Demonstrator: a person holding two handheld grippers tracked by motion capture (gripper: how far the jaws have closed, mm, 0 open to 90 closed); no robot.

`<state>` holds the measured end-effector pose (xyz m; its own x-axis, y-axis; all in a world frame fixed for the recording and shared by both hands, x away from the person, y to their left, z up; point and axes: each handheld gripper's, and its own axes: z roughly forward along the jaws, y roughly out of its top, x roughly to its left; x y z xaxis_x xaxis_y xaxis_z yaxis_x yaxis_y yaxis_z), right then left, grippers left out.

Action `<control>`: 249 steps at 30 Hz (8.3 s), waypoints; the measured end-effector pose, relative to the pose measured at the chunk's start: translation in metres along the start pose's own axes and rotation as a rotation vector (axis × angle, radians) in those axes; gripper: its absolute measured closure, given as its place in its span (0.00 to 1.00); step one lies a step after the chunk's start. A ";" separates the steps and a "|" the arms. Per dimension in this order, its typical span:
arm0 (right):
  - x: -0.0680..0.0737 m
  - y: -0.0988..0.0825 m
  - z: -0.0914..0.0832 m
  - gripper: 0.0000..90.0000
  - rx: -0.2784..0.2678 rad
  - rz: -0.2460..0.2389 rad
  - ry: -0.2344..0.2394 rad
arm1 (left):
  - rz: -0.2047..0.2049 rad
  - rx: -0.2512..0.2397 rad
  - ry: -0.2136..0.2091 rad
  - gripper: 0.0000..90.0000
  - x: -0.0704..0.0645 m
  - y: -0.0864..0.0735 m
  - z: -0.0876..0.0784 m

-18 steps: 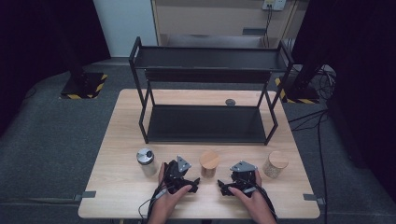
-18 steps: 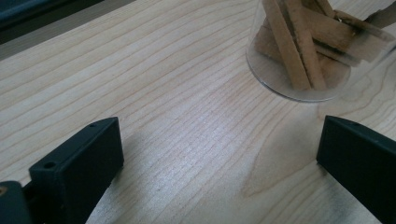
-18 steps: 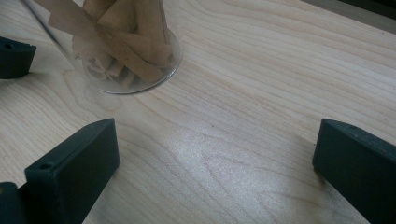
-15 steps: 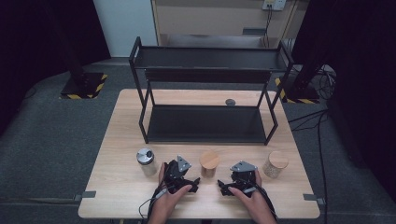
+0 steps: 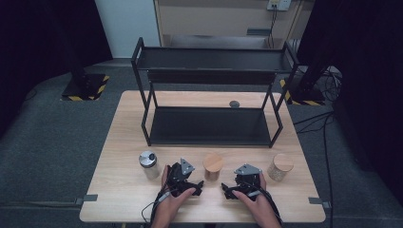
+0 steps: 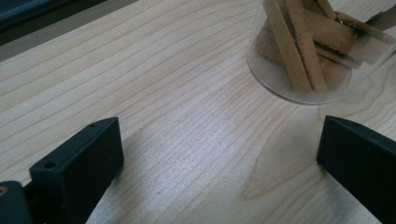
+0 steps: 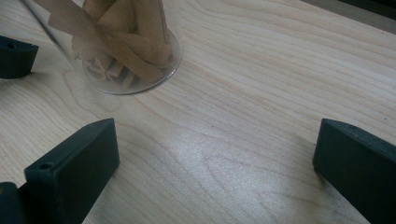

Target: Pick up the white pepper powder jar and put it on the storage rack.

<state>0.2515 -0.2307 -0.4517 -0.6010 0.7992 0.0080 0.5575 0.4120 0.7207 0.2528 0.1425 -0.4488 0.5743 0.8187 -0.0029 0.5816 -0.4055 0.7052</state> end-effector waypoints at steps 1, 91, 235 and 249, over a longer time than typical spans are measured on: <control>0.000 0.000 0.000 0.00 0.000 0.000 0.000 | 0.000 0.000 0.000 0.00 0.000 0.000 0.000; 0.000 0.000 0.000 0.00 -0.001 0.000 0.000 | 0.029 -0.106 0.029 0.03 0.018 0.048 -0.088; 0.000 0.000 0.000 0.00 -0.001 0.000 0.000 | -0.099 -0.186 0.194 0.31 0.073 -0.064 -0.066; 0.000 0.000 0.000 0.00 -0.001 0.000 0.000 | -0.050 -0.200 0.146 0.32 0.072 -0.053 -0.072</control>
<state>0.2514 -0.2308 -0.4518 -0.6009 0.7993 0.0084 0.5572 0.4113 0.7213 0.2215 0.2521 -0.4350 0.4500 0.8916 0.0505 0.4736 -0.2863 0.8329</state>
